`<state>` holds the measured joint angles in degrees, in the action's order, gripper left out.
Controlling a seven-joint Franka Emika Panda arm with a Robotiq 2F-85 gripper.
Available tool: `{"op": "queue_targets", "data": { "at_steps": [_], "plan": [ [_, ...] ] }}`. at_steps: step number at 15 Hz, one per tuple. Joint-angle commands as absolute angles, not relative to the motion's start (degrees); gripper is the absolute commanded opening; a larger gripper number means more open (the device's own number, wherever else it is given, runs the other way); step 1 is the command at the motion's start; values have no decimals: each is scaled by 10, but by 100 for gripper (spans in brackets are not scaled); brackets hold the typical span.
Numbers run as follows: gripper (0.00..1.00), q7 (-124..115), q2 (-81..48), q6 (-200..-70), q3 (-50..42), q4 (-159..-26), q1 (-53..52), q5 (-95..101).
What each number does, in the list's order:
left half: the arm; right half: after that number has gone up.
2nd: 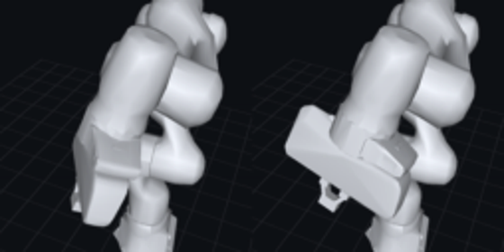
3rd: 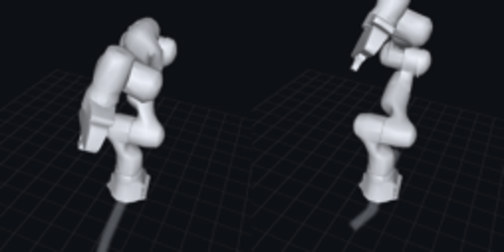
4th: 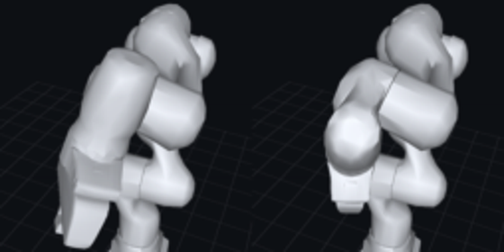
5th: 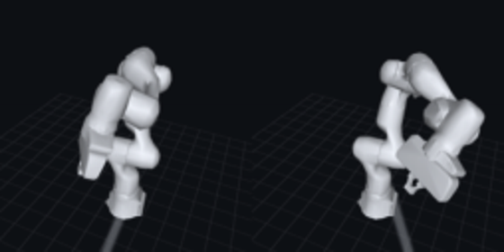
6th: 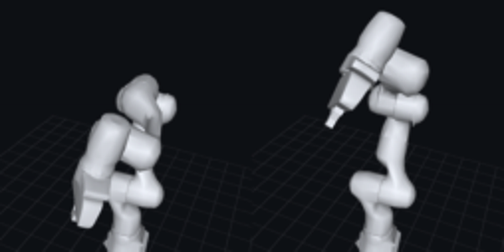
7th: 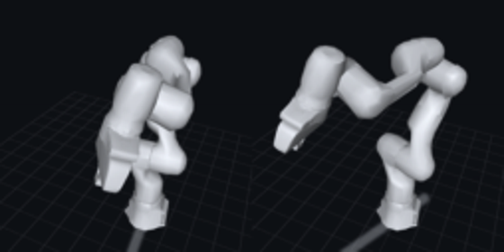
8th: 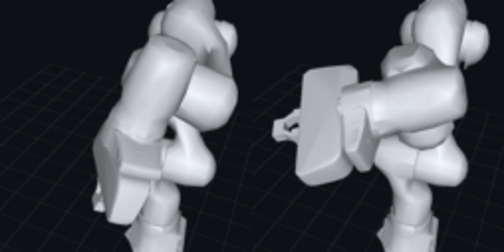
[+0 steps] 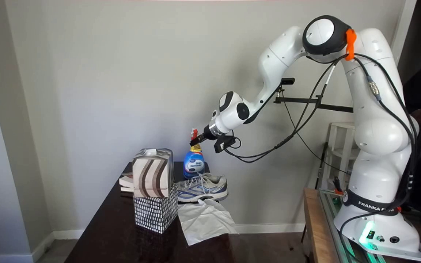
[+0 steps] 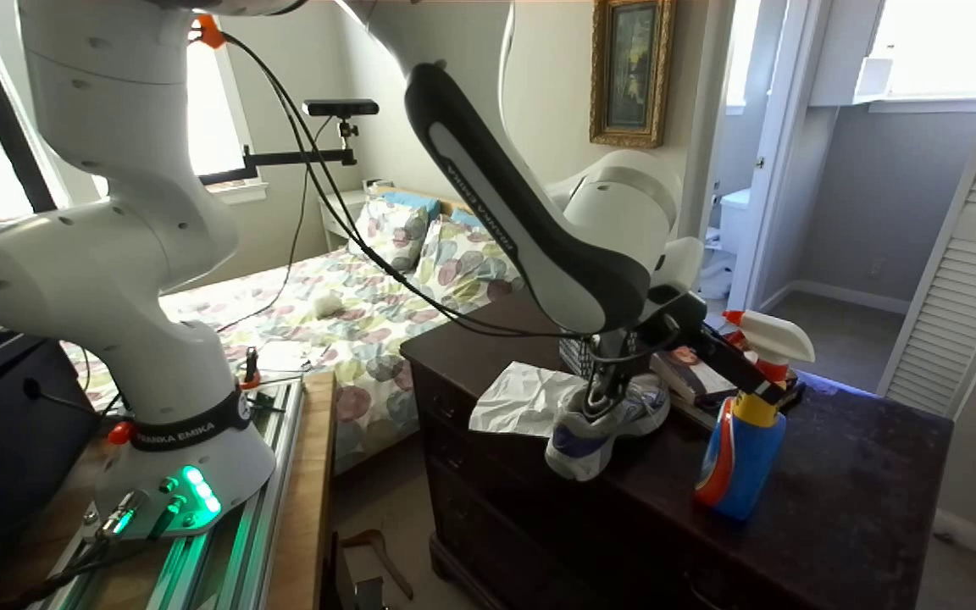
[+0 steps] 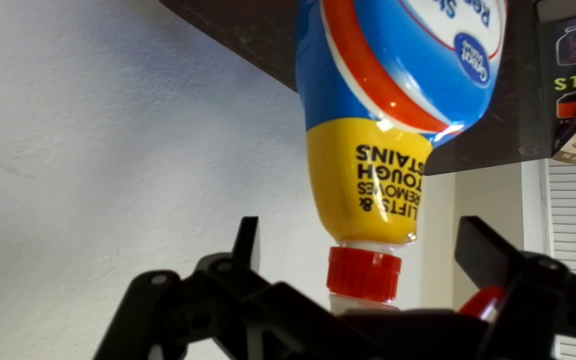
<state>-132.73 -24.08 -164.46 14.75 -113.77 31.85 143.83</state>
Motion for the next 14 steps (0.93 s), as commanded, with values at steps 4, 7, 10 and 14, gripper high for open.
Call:
{"op": "queue_targets", "data": {
  "at_steps": [4,7,10,14],
  "plan": [
    [100,-1299,-247,-1661,202,-1122,360,1438],
    [95,-1275,-259,-1687,242,-1105,391,1438],
    [68,-1249,-272,-1705,279,-1096,426,1438],
    [40,-1241,-275,-1694,295,-1106,454,1438]
  ]
}}
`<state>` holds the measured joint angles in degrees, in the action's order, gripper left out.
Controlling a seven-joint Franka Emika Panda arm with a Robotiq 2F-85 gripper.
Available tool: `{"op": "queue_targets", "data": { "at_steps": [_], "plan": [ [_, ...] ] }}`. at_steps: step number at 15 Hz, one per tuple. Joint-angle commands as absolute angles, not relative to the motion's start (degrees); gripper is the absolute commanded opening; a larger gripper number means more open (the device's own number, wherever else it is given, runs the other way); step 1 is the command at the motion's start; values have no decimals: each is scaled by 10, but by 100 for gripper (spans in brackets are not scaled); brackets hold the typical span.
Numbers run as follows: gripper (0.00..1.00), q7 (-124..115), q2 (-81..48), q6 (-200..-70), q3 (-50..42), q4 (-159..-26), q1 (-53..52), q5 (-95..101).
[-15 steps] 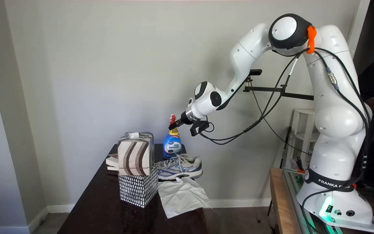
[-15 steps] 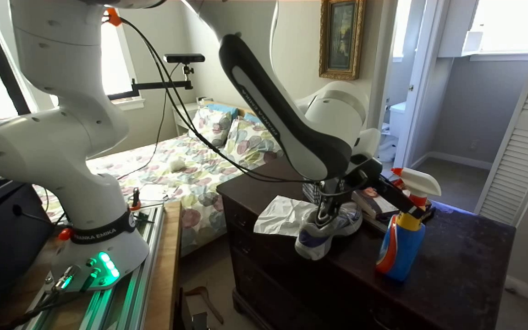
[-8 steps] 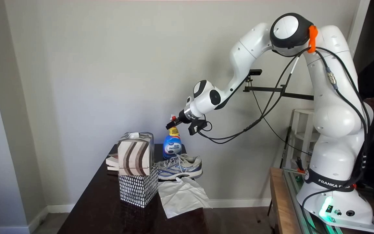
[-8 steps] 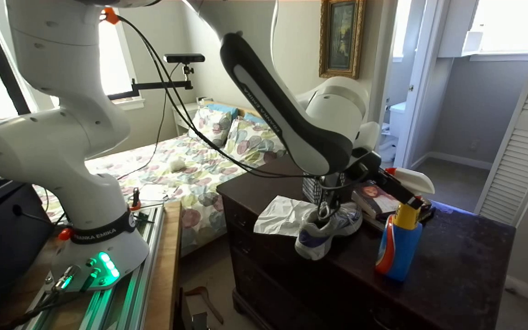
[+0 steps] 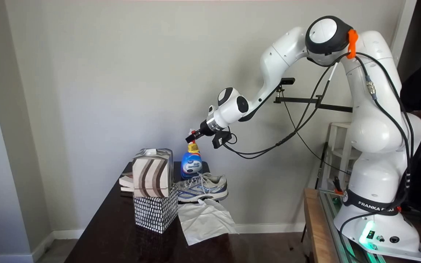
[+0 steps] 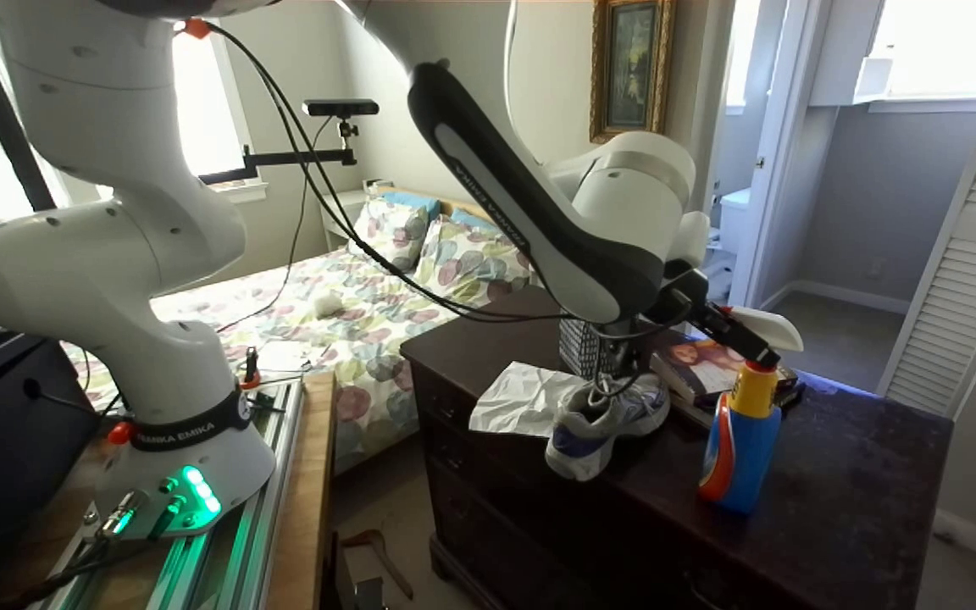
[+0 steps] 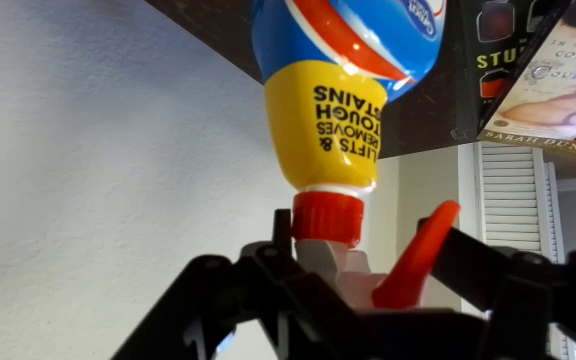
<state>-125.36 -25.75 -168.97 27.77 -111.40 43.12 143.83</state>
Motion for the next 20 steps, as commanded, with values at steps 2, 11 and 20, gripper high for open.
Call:
{"op": "queue_targets", "data": {
  "at_steps": [2,11,20],
  "plan": [
    [26,-1259,-264,-1681,279,-1121,448,1436],
    [1,-1208,-233,-1622,217,-1185,404,1217],
    [52,-1174,-198,-1553,231,-1225,378,1076]
  ]
}}
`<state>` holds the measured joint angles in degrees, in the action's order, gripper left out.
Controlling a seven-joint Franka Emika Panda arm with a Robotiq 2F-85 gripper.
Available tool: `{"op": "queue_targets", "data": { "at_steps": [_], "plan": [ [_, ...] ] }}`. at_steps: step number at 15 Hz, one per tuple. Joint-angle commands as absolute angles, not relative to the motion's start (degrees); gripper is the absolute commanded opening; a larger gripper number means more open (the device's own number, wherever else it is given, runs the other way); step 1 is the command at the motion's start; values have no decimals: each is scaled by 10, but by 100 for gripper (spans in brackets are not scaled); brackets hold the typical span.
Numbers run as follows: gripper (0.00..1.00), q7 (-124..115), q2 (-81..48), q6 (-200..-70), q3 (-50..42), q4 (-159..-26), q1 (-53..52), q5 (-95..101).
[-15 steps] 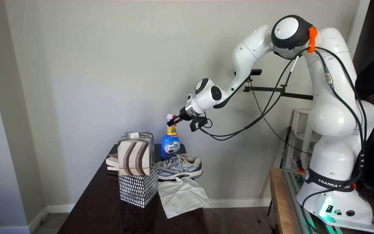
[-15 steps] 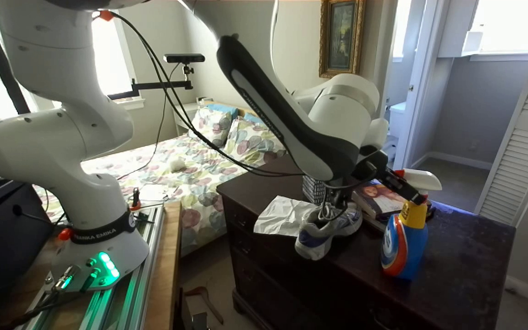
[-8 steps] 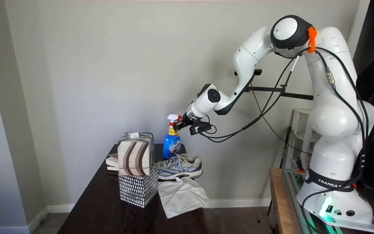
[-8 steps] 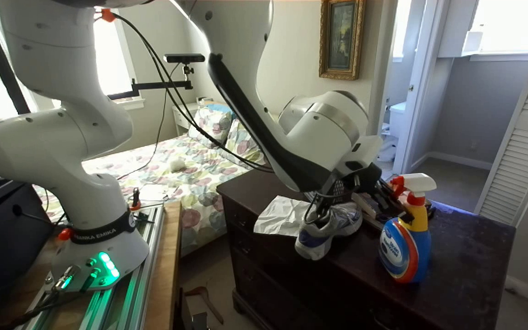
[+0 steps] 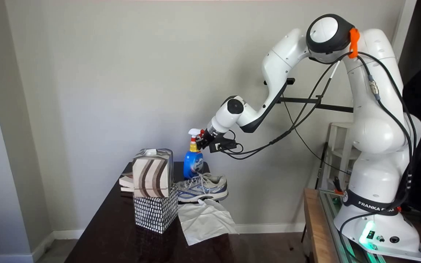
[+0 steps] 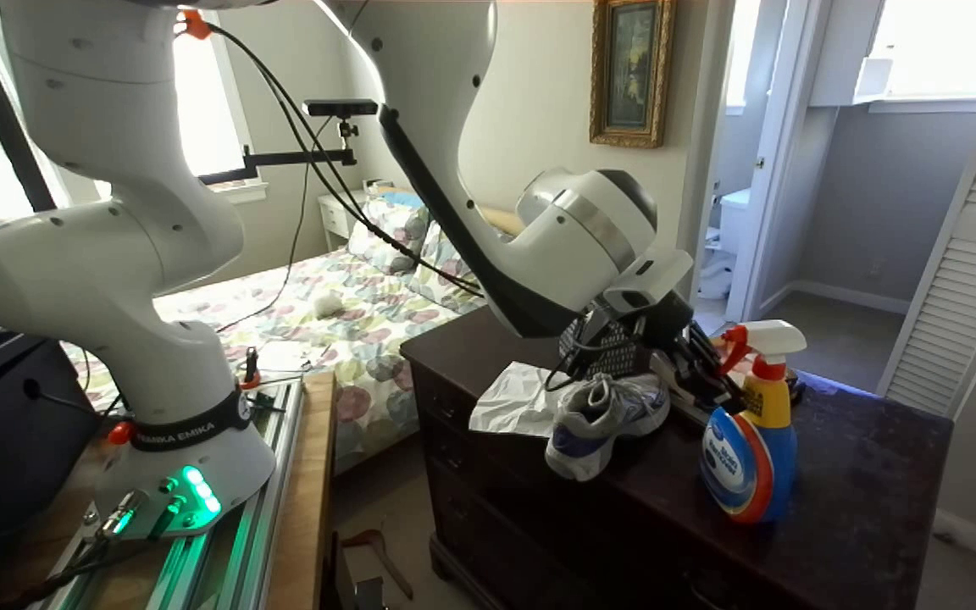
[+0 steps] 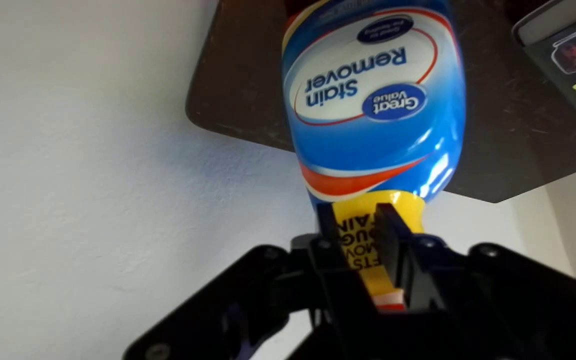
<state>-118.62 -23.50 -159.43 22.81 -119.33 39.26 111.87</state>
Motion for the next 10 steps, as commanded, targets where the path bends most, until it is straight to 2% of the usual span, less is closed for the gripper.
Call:
{"op": "queue_targets", "data": {
  "at_steps": [1,4,5,7,8,9,10],
  "plan": [
    [58,-1175,-193,-1538,233,-1229,374,1068],
    [79,-1176,-179,-1493,239,-1239,360,1050],
    [86,-1186,-163,-1503,155,-1239,276,1035],
    [99,-1185,-164,-1487,114,-1236,227,1022],
    [100,-1191,-174,-1457,162,-1234,266,1038],
    [100,-1186,-164,-1462,86,-1233,188,1018],
    [100,-1197,-168,-1446,80,-1231,176,1021]
  ]
}}
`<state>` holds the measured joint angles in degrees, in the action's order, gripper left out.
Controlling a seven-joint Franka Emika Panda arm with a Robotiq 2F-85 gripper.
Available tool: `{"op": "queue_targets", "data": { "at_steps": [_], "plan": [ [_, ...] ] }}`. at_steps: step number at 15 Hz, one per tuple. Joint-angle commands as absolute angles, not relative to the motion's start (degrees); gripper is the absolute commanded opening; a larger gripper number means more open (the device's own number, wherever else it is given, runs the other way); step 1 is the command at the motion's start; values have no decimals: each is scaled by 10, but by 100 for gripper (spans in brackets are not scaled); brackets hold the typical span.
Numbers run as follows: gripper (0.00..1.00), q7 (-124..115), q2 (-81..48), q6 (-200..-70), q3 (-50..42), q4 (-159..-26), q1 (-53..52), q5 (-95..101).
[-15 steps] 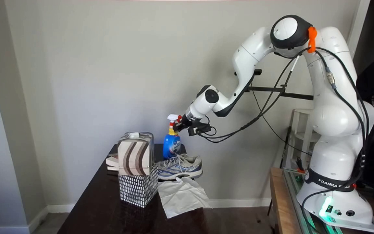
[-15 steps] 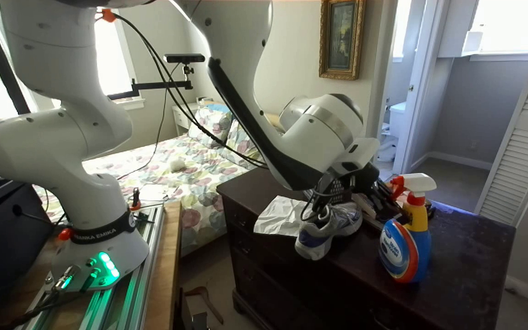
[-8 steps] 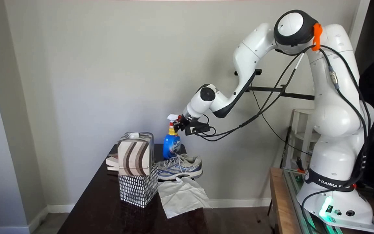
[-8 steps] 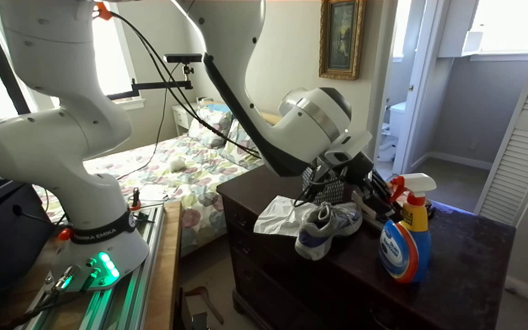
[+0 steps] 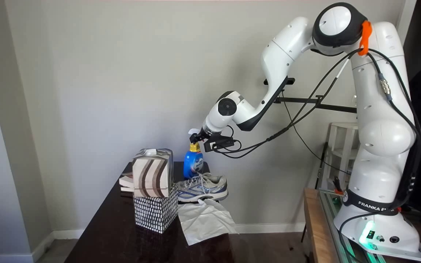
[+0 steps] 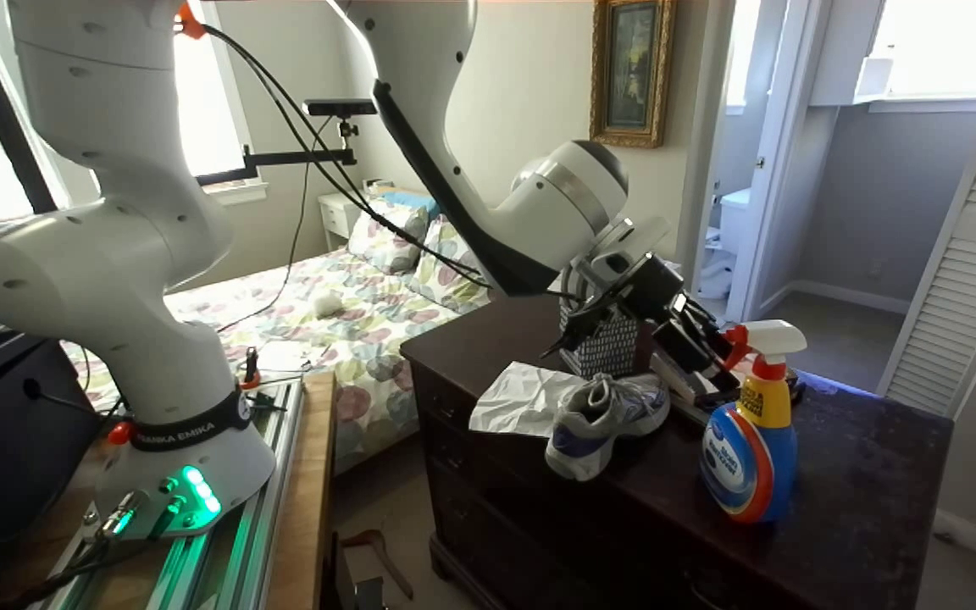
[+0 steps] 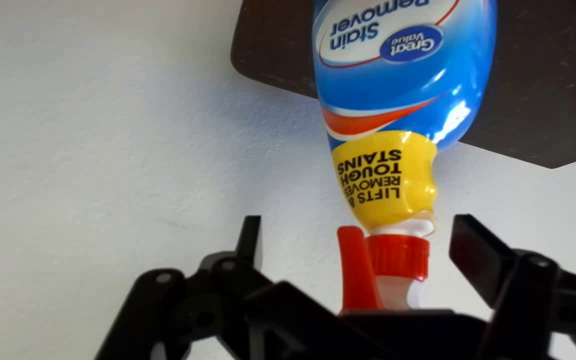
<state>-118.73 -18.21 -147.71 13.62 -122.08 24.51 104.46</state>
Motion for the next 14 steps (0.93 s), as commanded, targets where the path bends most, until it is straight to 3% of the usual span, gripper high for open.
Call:
{"op": "queue_targets", "data": {
  "at_steps": [1,5,6,7,9,14],
  "plan": [
    [100,-1195,-168,-1435,66,-1230,159,1015],
    [100,-1206,-173,-1392,31,-1227,111,1003],
    [96,-1205,-174,-1385,26,-1226,104,997],
    [74,-1204,-176,-1379,22,-1224,99,991],
    [69,-1202,-175,-1374,15,-1224,92,993],
    [33,-1203,-175,-1414,1,-1221,97,1020]
  ]
}}
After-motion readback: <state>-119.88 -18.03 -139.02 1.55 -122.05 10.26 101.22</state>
